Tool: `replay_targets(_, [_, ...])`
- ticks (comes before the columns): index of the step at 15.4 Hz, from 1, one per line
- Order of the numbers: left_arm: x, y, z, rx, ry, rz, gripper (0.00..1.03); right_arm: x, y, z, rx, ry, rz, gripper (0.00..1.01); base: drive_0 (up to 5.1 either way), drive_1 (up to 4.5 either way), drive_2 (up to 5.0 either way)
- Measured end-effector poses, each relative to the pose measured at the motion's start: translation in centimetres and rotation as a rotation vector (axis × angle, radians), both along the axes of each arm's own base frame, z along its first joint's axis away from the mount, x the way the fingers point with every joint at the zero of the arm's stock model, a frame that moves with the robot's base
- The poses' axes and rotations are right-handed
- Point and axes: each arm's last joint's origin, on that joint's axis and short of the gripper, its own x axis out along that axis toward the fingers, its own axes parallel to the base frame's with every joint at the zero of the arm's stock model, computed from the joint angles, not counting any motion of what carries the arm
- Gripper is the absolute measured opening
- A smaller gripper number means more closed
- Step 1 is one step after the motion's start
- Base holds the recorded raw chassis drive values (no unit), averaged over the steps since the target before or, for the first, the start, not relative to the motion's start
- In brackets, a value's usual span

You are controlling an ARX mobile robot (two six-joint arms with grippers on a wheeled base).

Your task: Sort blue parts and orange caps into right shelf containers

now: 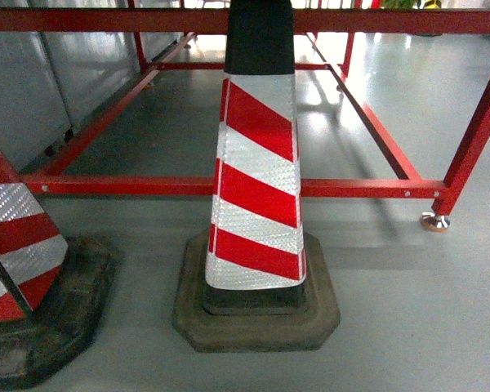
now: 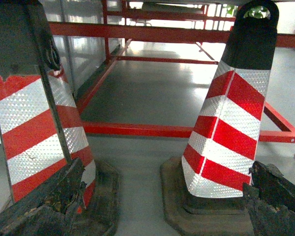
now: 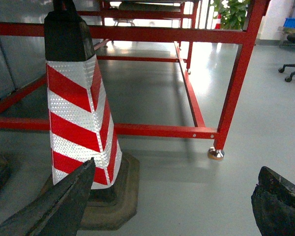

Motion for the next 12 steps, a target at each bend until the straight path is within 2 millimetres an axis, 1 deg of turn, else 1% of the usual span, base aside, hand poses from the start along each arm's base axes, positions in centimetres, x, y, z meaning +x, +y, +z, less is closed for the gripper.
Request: replay_targets(12, [0.00, 0.00, -0.04, 0.000, 0.004, 0.000, 0.98, 0.00, 0.00, -0.03, 0.000, 0.003, 0.000, 0.98, 0.0, 0.00, 0.0])
